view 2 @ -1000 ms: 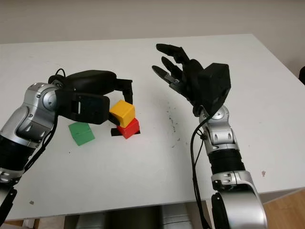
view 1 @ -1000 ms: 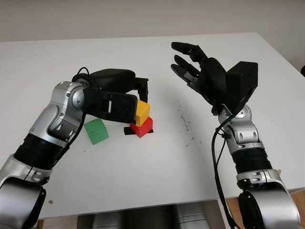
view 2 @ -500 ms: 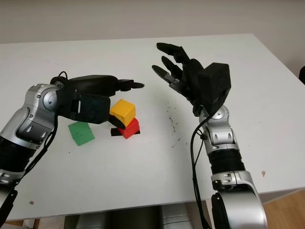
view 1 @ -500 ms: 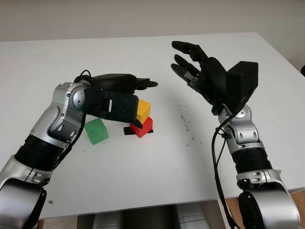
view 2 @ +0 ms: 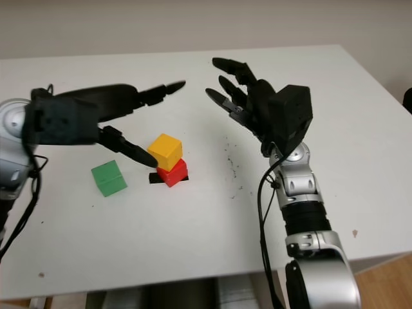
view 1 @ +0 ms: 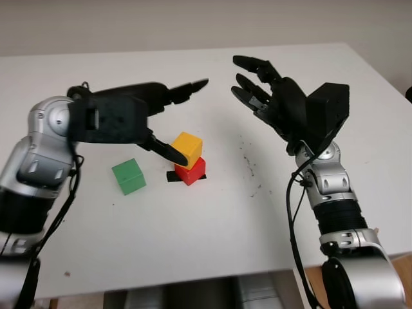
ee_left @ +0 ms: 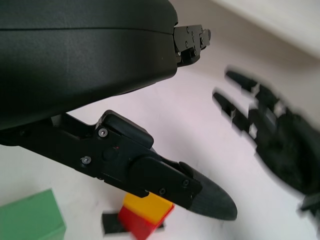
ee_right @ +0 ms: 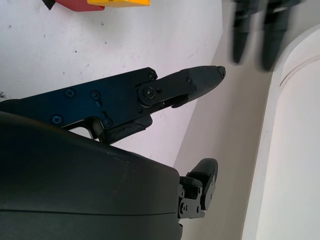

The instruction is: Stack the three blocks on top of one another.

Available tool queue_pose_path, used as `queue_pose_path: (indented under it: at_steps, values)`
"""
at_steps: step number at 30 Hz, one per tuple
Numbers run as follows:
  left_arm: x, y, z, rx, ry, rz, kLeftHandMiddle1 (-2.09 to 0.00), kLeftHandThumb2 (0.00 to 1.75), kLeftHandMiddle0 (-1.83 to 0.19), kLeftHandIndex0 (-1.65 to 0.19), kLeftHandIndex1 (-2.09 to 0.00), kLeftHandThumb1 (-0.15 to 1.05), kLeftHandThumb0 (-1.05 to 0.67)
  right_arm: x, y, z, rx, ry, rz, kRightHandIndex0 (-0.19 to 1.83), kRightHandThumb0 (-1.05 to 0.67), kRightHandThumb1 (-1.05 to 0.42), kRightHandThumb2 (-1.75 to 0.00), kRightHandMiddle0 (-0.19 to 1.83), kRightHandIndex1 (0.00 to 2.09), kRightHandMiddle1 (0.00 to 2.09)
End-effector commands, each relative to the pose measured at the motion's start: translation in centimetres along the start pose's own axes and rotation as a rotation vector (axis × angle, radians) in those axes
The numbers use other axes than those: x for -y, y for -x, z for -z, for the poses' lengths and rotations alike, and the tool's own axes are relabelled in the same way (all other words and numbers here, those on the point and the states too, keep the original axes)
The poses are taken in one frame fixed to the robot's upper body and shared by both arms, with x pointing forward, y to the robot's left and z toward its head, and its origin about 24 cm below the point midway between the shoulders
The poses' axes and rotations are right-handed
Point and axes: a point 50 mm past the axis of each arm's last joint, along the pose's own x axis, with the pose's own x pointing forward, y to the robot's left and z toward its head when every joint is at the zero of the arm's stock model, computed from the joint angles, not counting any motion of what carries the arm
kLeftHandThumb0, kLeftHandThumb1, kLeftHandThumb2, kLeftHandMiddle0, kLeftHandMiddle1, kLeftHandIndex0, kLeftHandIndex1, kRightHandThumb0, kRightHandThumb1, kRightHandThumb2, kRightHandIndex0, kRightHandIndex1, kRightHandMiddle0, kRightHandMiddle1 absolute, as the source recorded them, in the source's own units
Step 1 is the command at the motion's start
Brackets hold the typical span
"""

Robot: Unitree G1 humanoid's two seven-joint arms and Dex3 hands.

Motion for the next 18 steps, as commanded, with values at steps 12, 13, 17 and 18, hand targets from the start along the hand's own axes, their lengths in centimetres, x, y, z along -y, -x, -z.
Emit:
queue_pose_path:
  at_steps: [12,13,17,18]
  values:
    - [1.8,7.2,3.8,-0.24,-0.058,-0.461,-0.09,0.06,-0.17,-0.18,-0.11,0.98,-0.73,0.2,-0.2,-0.1,0.015,-0.012,0.015,0.2,-0.65,-1.05,-0.08,-0.05,0.05,0.68]
    - [2.1,7.6,4.0,-0.265,-0.061,-0.462,-0.09,0.06,-0.17,-0.18,-0.11,0.98,-0.75,0.3,-0.2,-0.1,0.015,-0.01,0.017,0.2,-0.65,-1.05,-0.08,-0.05,0.05,0.67]
    - [4.0,9.1,4.7,-0.378,-0.089,-0.457,-0.06,0.07,-0.14,-0.16,-0.08,1.02,-0.83,0.5,-0.3,-0.3,0.023,-0.008,0.019,0.2,-0.64,-1.05,-0.09,-0.03,0.05,0.67]
    - [4.6,9.3,4.8,-0.408,-0.1,-0.447,-0.05,0.07,-0.11,-0.13,-0.06,1.03,-0.86,0.5,-0.3,-0.3,0.025,-0.008,0.018,0.19,-0.64,-1.05,-0.08,-0.03,0.05,0.68]
